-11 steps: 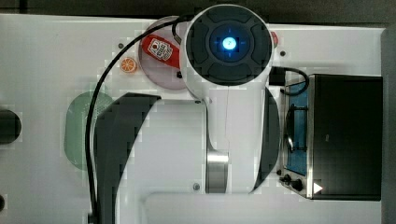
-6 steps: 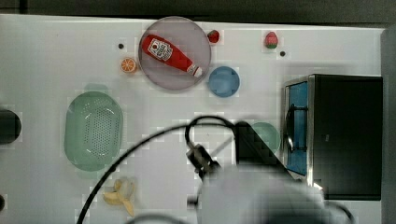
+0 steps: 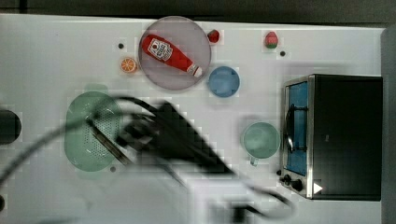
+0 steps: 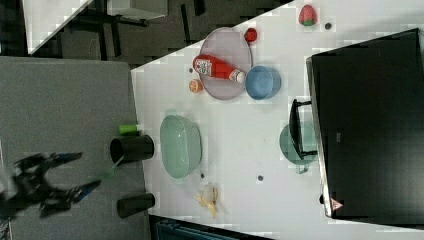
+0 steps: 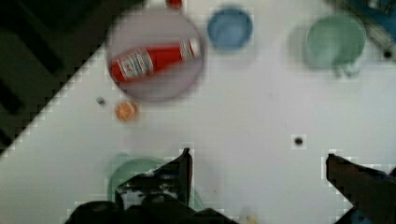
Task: Drag strainer left to right.
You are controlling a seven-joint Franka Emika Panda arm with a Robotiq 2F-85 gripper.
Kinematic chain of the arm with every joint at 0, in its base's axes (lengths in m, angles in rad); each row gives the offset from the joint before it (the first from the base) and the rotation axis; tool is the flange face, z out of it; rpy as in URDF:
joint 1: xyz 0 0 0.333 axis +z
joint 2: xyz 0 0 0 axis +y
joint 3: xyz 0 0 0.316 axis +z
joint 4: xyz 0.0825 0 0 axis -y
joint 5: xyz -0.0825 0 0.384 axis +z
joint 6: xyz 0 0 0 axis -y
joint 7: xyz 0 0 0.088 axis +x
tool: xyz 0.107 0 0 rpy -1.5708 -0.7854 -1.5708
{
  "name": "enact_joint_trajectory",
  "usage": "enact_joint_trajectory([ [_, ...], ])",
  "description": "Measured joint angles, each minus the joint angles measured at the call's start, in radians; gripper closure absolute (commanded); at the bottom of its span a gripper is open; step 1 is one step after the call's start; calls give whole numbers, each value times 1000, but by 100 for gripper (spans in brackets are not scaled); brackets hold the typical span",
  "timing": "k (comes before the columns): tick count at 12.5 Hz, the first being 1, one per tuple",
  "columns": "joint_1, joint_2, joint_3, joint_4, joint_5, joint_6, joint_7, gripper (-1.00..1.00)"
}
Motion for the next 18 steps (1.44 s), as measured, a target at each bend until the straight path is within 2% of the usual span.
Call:
enact_joint_trajectory([
  [3,32,233,191,-40,-4,79,264,-100],
  [5,32,366,302,-79,12,129,475,-100],
  [8,44,508,408,-128,27,266,780,-100],
  [12,93,655,437,-171,-12,546,962,-100],
  [18,74,803,370,-292,-43,972,1010,-100],
])
